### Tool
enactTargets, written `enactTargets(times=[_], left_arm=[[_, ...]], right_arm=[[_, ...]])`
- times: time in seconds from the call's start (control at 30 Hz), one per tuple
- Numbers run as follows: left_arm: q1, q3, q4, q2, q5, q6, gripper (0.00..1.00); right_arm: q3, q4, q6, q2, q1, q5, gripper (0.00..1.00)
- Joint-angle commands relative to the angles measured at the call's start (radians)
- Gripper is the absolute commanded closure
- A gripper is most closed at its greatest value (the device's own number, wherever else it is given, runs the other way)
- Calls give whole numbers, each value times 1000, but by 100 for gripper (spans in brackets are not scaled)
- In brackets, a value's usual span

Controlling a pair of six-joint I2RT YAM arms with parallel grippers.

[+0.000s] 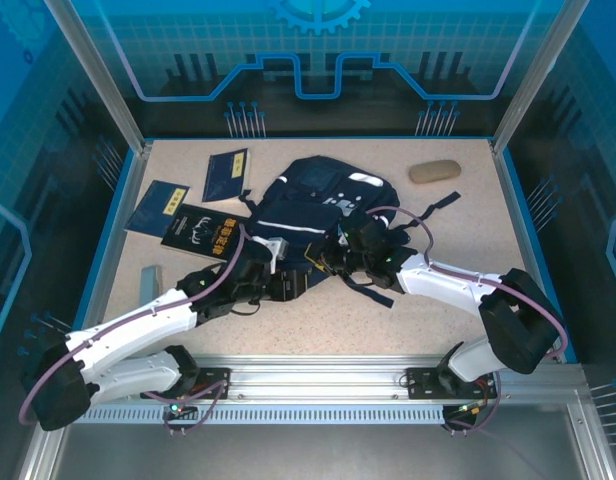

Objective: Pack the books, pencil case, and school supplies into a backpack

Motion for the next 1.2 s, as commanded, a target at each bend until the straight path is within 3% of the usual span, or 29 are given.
enactTargets(times=[0.0,0.43,0.87,1.17], left_arm=[[-16,-27,141,29,-35,-20,56],[-46,-119,261,19,-156,-76,75],[-48,-186,442,31,-204,-81,70],[-46,-179,554,80,-203,-74,76]], right_arm=[[48,69,-8,-9,20,-54,79],[99,115,-40,-11,29,-145,83],[97,157,36,-8,42,-134,84],[92,158,60,-6,52,-139,84]])
